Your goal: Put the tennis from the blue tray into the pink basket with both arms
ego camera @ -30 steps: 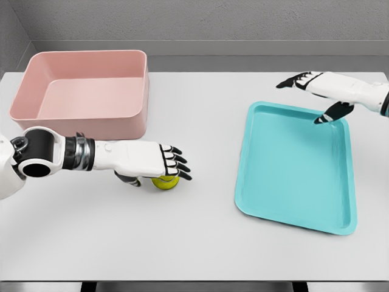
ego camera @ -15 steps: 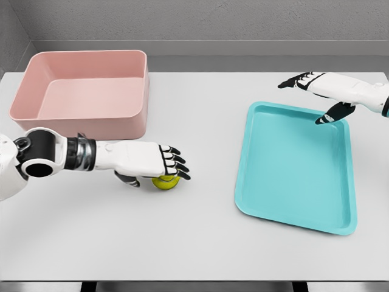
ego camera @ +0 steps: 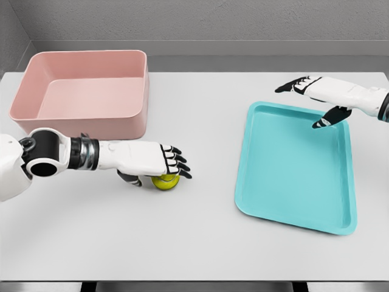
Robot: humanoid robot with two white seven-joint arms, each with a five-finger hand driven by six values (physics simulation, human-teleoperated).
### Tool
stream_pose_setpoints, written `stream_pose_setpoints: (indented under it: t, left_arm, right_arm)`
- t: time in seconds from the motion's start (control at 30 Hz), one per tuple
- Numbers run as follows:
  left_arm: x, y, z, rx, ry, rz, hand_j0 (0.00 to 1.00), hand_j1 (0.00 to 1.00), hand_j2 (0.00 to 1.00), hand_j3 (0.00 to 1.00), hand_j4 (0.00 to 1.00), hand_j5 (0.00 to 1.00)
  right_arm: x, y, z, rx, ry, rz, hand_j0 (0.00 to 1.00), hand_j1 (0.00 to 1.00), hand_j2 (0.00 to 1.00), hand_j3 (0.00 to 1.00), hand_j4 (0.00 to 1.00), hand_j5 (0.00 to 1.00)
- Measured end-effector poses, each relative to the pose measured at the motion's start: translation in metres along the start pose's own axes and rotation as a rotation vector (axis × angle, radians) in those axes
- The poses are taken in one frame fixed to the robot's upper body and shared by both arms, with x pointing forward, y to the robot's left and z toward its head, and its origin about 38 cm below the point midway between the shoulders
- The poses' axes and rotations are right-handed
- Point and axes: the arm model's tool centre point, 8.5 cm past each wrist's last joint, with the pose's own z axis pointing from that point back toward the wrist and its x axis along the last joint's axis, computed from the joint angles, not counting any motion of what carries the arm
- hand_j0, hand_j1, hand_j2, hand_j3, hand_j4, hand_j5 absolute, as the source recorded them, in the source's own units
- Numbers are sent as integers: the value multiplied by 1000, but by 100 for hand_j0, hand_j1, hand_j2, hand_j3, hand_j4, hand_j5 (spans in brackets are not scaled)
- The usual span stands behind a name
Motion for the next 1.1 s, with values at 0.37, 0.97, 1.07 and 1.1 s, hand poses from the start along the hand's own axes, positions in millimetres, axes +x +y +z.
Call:
stream_pose_setpoints:
  t: [0.37, 0.97, 1.07, 1.1]
  left_arm:
    - [3, -3, -5, 1, -11, 8, 100, 100, 100, 100, 100, 100]
    - [6, -10, -6, -6, -12, 12, 94, 94, 94, 94, 94, 94]
    - [6, -10, -5, -5, -13, 17, 78, 78, 78, 78, 78, 78]
    - [6, -9, -5, -2, -12, 18, 71, 71, 71, 71, 71, 71]
  right_arm:
    - [0, 4, 0, 6, -1, -5, 100, 100, 100, 100, 100, 100]
    - [0, 3, 1, 5, 1, -4, 100, 100, 100, 100, 100, 100]
    - [-1, 3, 2, 4, 3, -4, 100, 100, 100, 100, 100, 100]
    - [-1, 3, 2, 4, 3, -3, 100, 100, 100, 100, 100, 100]
